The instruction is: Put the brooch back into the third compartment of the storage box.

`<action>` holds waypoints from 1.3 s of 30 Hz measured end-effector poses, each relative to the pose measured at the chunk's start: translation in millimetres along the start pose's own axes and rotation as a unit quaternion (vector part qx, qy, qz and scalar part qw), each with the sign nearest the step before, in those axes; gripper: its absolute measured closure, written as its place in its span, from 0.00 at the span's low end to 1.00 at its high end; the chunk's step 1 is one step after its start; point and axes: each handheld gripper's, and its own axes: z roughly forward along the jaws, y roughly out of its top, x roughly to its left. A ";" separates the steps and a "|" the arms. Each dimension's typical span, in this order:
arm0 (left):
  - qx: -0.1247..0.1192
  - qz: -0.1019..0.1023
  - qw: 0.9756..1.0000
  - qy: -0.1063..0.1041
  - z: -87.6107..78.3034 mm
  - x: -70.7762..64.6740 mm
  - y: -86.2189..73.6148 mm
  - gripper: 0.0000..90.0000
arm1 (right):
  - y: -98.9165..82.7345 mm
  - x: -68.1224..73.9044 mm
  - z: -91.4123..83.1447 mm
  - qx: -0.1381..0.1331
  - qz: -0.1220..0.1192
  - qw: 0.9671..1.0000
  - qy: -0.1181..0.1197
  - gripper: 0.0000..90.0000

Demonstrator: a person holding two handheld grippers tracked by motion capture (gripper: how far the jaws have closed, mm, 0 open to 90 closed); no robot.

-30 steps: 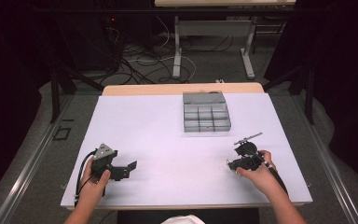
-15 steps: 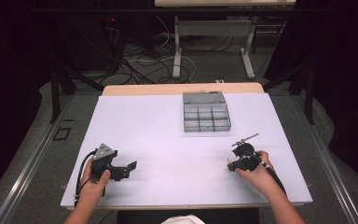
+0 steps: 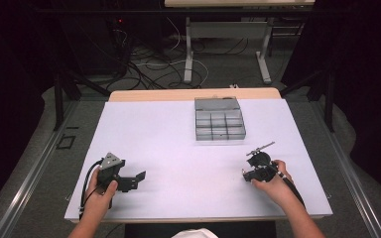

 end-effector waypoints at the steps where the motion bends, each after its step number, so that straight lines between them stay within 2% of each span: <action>1: 0.000 0.000 1.000 0.000 0.1 0.0 0.0 0.05 | -0.2 -1.6 -0.4 0.001 -0.007 1.000 0.004 0.89; 2: 0.000 0.000 1.000 0.000 0.1 0.0 0.0 0.05 | -0.2 -3.4 0.2 -0.005 -0.020 1.000 0.007 0.89; 4: 0.000 0.000 1.000 0.001 0.1 -0.1 0.0 0.05 | -0.2 -0.8 -0.3 0.000 -0.003 1.000 0.000 0.89; 6: 0.001 0.000 1.000 0.001 0.2 0.0 0.0 0.05 | -0.2 -1.2 -1.3 -0.002 -0.012 1.000 0.001 0.90; 12: 0.002 0.000 1.000 0.001 0.3 -0.3 0.0 0.05 | 0.0 -0.4 -3.0 -0.007 0.000 1.000 -0.004 0.90; 18: 0.008 0.005 1.000 -0.001 -0.2 0.4 0.5 0.05 | -0.7 -1.9 -6.1 -0.018 -0.014 1.000 -0.001 0.90; 23: 0.007 0.004 1.000 0.000 0.6 0.1 0.2 0.05 | -0.4 -0.3 -8.5 -0.023 -0.008 1.000 -0.009 0.90; 24: 0.004 0.004 1.000 0.001 1.0 -0.2 0.0 0.05 | -0.6 -1.3 -8.7 -0.027 -0.017 0.999 -0.008 0.90; 26: 0.005 0.004 1.000 0.001 1.1 -0.3 0.1 0.05 | -0.7 -0.2 -9.3 -0.028 -0.013 0.999 -0.009 0.90; 30: 0.005 0.004 1.000 0.001 1.0 -0.1 0.1 0.05 | -1.4 -1.5 -10.4 -0.035 -0.025 0.999 -0.008 0.90; 33: 0.004 0.004 1.000 0.001 1.1 -0.1 0.1 0.05 | -1.7 -1.0 -11.8 -0.036 -0.016 0.999 -0.008 0.90; 34: 0.004 0.004 1.000 0.000 1.1 -0.1 0.1 0.05 | -1.7 -3.0 -11.7 -0.042 -0.029 0.999 -0.007 0.90; 36: 0.005 0.004 1.000 0.001 1.1 0.0 0.1 0.05 | -1.8 -2.3 -12.5 -0.041 -0.019 0.999 -0.010 0.90; 39: 0.009 0.005 1.000 -0.002 0.6 0.6 0.4 0.05 | -1.9 -3.4 -13.2 -0.046 -0.025 0.999 -0.005 0.90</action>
